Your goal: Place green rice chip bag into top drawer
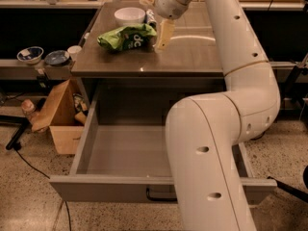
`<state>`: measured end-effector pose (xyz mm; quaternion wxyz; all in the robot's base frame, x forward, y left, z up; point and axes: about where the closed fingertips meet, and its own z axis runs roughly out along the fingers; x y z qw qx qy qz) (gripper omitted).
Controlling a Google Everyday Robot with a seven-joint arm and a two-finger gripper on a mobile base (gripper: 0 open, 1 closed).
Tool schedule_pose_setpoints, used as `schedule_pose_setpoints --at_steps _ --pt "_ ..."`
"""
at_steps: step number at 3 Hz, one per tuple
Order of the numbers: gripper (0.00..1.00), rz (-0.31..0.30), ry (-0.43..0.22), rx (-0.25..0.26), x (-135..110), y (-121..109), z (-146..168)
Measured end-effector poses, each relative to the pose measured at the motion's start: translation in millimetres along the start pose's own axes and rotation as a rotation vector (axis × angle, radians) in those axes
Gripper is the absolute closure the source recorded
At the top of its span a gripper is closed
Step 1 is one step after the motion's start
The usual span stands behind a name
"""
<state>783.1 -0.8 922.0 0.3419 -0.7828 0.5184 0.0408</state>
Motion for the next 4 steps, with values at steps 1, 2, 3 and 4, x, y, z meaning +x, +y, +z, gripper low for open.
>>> schedule_pose_setpoints --at_steps 1,2,3,4 --pt "0.00 -0.010 0.000 0.024 7.4 -8.1 17.8" --pt "0.00 -0.027 0.015 0.046 18.0 -14.7 32.1" --pt "0.00 -0.079 0.043 0.110 27.2 -33.9 47.8" --pt "0.00 -0.146 0.043 0.148 29.7 -47.1 74.0"
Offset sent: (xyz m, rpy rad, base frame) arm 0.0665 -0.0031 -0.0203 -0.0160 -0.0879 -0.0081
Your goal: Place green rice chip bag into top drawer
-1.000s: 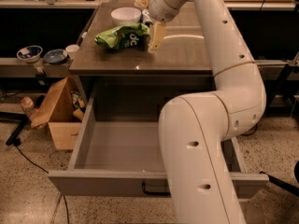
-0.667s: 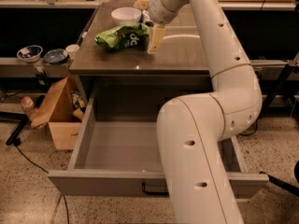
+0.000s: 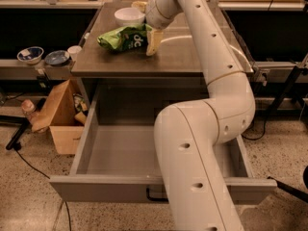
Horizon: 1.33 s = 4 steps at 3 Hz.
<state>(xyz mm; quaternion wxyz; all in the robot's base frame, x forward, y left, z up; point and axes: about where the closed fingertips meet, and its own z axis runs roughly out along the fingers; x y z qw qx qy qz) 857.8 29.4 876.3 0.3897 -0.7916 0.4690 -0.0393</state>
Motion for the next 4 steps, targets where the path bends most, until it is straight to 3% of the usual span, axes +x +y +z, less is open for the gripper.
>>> schedule_pose_setpoints --at_steps 1,2,3,4 --pt "0.00 0.000 0.000 0.000 0.0 0.0 0.0" --pt "0.18 0.000 0.000 0.000 0.0 0.0 0.0" --pt "0.50 0.000 0.000 0.000 0.0 0.0 0.1" --pt "0.73 0.000 0.000 0.000 0.0 0.0 0.2"
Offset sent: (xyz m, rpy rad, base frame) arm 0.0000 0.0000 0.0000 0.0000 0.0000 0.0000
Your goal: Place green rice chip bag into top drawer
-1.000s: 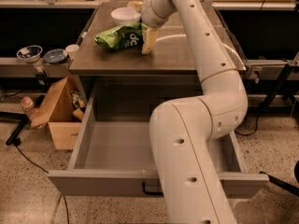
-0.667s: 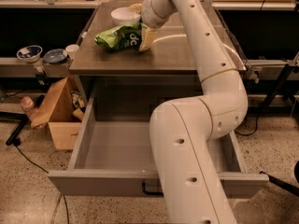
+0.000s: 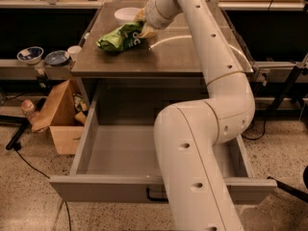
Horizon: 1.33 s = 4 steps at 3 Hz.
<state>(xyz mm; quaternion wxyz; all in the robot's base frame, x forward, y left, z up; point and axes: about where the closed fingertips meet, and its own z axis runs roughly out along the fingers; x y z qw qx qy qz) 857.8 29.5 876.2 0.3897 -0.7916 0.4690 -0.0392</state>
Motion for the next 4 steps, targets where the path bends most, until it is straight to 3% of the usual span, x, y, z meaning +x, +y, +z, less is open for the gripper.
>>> schedule_pose_setpoints --at_steps 1,3,4 --pt "1.00 0.000 -0.001 -0.001 -0.3 0.2 0.8" --pt "1.00 -0.028 -0.021 0.003 -4.1 0.1 -9.2" --pt "1.00 -0.085 -0.066 -0.007 -9.1 7.4 -39.1"
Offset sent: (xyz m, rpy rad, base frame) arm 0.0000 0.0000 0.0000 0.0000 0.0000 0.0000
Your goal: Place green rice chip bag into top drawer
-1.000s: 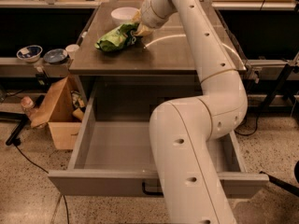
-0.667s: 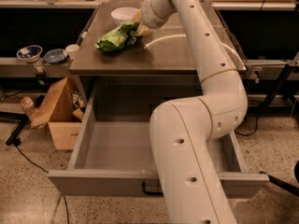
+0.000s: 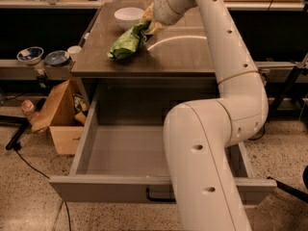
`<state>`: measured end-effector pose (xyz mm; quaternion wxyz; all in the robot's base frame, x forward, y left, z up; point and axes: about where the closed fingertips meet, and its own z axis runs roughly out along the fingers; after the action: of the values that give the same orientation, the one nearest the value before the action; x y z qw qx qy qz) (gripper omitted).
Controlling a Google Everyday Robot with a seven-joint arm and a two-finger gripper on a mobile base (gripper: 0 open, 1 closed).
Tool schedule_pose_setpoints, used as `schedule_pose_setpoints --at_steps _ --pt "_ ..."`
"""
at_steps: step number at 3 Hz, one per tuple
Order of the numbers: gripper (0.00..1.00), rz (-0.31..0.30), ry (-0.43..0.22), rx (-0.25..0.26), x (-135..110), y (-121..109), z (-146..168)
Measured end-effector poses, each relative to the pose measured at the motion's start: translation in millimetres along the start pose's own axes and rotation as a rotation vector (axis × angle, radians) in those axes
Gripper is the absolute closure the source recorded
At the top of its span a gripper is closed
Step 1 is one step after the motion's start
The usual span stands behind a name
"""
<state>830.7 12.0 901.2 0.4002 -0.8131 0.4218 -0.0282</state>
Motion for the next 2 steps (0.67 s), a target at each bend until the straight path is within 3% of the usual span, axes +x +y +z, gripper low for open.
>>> schedule_pose_setpoints --at_steps 1,2 --pt "1.00 -0.077 -0.063 -0.021 -11.7 13.8 -38.9" --pt "1.00 -0.158 -0.125 -0.031 -38.2 30.1 -128.3"
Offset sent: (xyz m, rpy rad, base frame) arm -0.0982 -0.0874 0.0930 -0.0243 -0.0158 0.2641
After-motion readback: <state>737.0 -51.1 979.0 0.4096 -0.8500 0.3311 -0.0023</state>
